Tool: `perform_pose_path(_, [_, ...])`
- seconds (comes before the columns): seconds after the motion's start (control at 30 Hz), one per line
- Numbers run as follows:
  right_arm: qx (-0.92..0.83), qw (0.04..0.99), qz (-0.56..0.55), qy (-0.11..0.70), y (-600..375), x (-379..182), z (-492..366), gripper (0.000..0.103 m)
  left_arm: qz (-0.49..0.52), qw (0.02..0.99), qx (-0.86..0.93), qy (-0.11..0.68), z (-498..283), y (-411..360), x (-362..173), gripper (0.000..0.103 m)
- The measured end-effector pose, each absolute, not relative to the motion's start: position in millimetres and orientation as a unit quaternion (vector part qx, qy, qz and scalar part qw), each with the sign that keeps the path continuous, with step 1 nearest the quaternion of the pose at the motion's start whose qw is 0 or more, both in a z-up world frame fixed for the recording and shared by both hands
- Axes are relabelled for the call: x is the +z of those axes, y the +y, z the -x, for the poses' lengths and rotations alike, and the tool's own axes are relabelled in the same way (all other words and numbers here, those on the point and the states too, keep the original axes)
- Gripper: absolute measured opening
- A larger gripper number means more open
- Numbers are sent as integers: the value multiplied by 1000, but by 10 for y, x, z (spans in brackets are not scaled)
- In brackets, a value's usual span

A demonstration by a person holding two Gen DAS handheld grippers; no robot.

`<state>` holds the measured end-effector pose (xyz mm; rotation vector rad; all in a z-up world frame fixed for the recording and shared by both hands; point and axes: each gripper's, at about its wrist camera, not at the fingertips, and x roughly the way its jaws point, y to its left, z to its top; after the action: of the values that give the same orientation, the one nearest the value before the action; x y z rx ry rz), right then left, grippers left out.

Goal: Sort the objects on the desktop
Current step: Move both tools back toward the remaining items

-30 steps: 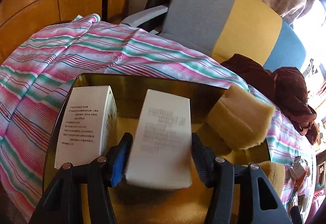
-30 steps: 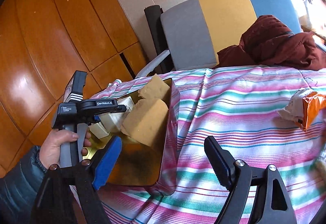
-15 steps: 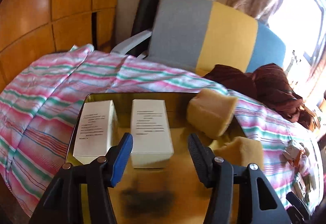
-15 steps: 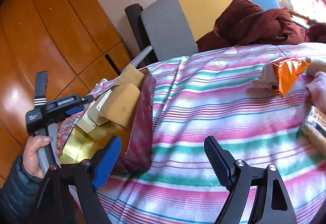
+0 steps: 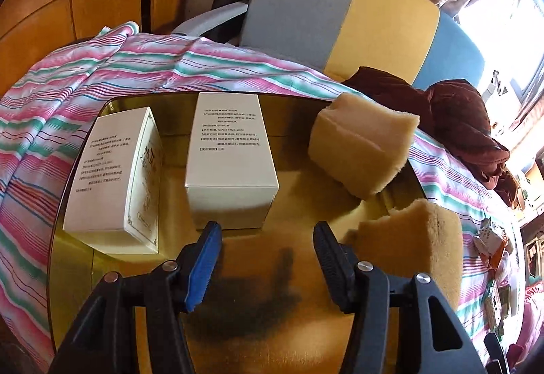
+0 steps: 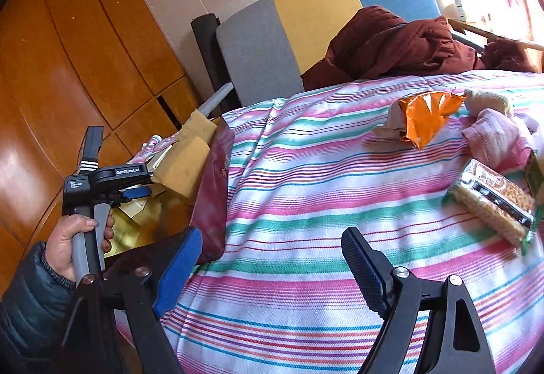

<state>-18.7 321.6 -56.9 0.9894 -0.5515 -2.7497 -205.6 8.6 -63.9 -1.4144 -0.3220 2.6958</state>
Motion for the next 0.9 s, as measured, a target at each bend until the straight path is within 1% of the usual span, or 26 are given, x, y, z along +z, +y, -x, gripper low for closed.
perform_pose_path(0.17, [-919,81,-341,-178,3162,-630,187,85,401,58,909,-98,1732,99,-355,58])
perform_pose_path(0.3, [-919,71,-347,-171,3134,-688,149,85,362,132,921,-56,1434,346,-69,65])
perform_pose_path(0.33, [-920,66,-348,-167,3131,-695,128,85,355,153,921,-43,1365,433,-12,65])
perform_pose_path(0.53, [-935,17,-334,-118,3216,-679,-120,87,362,271,892,6,1132,1117,26,67])
perform_pose_path(0.6, [-937,-5,-331,-115,3349,-698,-206,89,368,299,880,20,1093,1373,10,68])
perform_pose_path(0.8, [-932,-72,-325,-145,3902,-776,-399,90,402,342,848,51,1151,2114,-115,68])
perform_pose_path(0.9, [-932,-98,-319,-143,4100,-774,-417,90,419,354,834,63,1252,2457,-193,68])
